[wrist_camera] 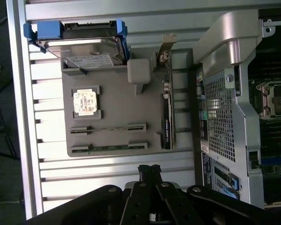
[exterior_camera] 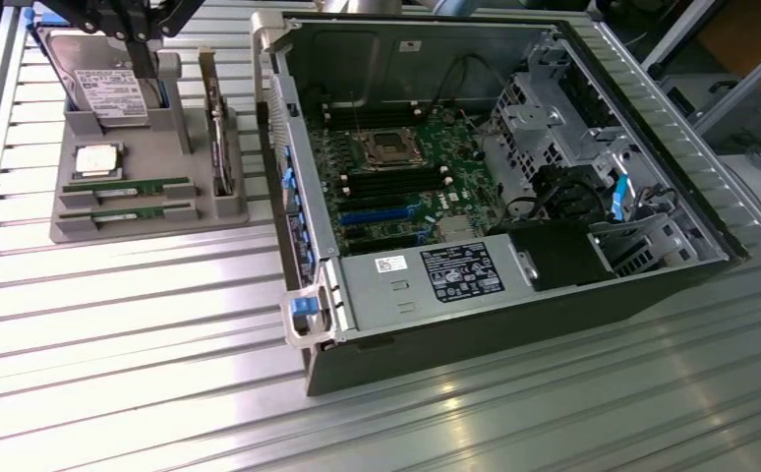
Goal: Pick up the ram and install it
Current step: 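Reach for the ram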
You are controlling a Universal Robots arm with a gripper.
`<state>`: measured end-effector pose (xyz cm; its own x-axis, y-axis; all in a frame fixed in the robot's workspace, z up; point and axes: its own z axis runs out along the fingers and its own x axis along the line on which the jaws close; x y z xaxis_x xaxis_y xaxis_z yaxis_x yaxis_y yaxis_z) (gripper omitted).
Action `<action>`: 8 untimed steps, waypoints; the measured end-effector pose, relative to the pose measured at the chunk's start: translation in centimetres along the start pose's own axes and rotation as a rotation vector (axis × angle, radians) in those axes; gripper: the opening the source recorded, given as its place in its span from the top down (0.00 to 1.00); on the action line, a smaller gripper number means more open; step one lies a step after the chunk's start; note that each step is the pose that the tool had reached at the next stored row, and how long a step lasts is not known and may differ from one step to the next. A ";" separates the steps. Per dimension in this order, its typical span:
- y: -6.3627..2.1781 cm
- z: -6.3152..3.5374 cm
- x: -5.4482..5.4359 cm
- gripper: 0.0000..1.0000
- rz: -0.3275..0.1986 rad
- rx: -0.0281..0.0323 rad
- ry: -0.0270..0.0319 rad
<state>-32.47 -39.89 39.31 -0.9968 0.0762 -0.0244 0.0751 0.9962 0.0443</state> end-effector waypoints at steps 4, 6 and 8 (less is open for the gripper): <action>-0.03 -0.01 0.3 0.89 0.000 0.0000 0.0000; -0.04 -0.02 0.5 0.89 0.000 0.0000 0.0000; -0.05 -0.01 0.6 0.89 0.000 0.0000 0.0000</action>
<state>-33.08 -39.90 39.30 -0.9968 0.0762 -0.0245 0.0751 0.9962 0.0444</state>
